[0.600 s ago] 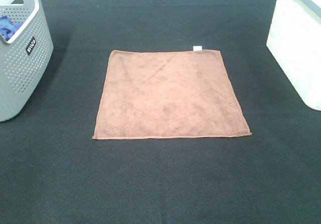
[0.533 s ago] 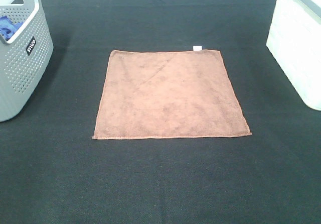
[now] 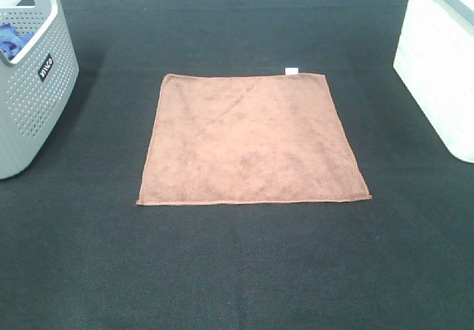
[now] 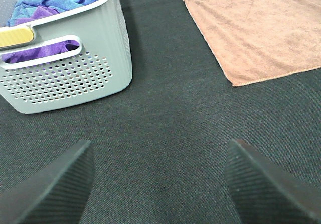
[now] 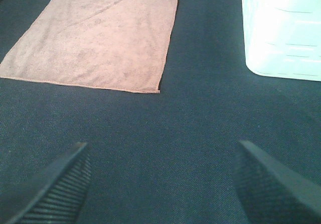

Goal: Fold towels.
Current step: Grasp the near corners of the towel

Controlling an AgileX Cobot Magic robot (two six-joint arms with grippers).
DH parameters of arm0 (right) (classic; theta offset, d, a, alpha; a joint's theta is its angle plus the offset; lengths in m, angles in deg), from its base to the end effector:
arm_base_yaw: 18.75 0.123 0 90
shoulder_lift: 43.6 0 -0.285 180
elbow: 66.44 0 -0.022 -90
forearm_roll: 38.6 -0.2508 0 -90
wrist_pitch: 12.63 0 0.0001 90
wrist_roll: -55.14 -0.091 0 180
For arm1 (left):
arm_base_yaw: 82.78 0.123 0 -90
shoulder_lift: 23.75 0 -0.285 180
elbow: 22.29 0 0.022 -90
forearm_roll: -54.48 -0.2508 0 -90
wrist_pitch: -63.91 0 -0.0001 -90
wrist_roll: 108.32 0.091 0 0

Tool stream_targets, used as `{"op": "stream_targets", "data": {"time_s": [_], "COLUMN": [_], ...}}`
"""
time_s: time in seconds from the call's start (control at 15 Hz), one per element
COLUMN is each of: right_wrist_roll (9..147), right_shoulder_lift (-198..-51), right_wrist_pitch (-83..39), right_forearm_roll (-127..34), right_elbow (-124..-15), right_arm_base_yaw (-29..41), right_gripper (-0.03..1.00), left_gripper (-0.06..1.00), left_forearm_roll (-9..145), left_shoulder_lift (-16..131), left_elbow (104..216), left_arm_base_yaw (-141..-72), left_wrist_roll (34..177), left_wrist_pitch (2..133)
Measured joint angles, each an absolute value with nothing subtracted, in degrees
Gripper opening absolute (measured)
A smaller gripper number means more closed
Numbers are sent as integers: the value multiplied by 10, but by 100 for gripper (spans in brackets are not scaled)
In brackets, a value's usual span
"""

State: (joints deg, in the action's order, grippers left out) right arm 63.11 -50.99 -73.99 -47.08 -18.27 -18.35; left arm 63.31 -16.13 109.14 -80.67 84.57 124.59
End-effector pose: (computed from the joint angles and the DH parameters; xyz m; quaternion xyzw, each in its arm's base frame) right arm -0.0077 0.0117 0.2791 -0.0658 0.8474 0.0392 0.5254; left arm -0.0053 -0.0124 0.2782 0.0828 0.8455 -0.0081 0.5275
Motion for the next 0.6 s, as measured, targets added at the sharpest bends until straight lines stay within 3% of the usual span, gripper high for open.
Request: {"op": "stream_targets", "data": {"time_s": [0.6], "right_wrist_roll": [631], "right_shoulder_lift": [-510], "right_wrist_pitch": [-740], "right_forearm_roll": [-471], "right_elbow": [-183], "right_arm_base_yaw": [-184], "right_gripper": [74], "left_gripper": [70], "left_forearm_roll": [633], "left_shoulder_lift": [-161], "left_elbow": [1091], "left_arm_base_yaw": [-807], "left_wrist_roll": [846], "left_wrist_pitch": [1246]}}
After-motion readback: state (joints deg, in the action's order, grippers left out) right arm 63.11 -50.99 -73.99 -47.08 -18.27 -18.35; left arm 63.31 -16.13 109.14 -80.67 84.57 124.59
